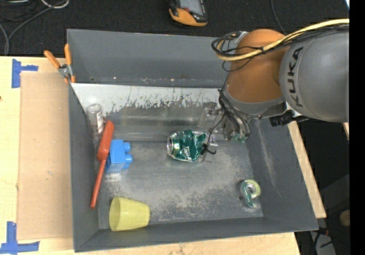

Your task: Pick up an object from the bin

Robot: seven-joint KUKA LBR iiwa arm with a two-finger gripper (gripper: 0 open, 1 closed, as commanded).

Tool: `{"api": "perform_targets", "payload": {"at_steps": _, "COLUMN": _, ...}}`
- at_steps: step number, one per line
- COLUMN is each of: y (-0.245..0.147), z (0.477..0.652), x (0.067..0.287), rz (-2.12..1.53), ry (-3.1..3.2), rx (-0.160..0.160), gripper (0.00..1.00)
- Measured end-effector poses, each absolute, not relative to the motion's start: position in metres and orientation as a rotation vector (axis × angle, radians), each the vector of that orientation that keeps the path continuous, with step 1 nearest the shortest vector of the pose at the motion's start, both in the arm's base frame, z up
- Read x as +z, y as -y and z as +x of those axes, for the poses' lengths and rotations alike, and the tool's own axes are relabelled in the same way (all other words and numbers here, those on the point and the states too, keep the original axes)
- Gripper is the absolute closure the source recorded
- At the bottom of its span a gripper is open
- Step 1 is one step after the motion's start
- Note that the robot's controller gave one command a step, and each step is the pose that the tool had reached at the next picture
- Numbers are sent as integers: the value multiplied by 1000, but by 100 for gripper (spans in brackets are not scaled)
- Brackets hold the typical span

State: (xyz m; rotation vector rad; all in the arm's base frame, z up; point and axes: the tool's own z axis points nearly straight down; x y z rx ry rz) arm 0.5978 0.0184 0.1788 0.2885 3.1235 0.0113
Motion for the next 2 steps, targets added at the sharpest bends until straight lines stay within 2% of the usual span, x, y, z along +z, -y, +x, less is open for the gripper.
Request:
{"api": "perform_targets", "payload": {"at_steps": 1, "y": -38, "z": 586, "x": 212, "rz": 904, "ry": -3005, "rx": 13, "gripper": 0}}
{"api": "perform_targets", "payload": {"at_steps": 2, "y": -49, "z": 610, "x": 124, "rz": 319, "ry": -3124, "rx": 11, "gripper": 100}}
